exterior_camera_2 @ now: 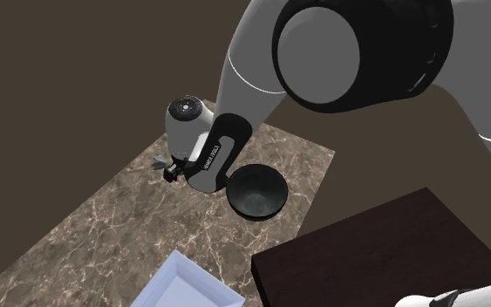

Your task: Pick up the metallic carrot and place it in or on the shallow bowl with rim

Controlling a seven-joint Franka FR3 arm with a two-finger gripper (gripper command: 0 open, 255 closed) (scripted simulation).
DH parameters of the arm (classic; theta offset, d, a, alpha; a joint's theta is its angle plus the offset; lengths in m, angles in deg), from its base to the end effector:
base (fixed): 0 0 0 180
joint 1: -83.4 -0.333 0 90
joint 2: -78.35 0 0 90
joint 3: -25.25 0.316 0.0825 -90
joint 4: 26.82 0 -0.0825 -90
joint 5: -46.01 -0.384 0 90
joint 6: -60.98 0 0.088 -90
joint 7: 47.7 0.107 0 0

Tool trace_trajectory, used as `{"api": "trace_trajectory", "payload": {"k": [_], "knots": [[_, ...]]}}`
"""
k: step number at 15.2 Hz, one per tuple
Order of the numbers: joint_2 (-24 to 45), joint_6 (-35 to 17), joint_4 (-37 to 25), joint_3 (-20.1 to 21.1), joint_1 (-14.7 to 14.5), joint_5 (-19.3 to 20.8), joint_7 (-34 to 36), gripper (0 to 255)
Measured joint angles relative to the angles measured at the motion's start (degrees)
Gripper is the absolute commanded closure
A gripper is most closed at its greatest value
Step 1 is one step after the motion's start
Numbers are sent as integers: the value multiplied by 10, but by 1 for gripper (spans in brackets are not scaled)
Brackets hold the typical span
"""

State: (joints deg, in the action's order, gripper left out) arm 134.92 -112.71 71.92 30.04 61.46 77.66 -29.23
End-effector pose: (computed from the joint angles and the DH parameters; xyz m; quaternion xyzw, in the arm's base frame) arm 0.5681 0.3254 0.0498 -0.9365 -0.3076 -0.1667 0.0228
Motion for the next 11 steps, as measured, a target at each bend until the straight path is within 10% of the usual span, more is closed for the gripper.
{"api": "trace_trajectory", "payload": {"k": [1,11], "knots": [[0,0,0,0,0,0,0,255],[0,0,0,0,0,0,0,255]]}}
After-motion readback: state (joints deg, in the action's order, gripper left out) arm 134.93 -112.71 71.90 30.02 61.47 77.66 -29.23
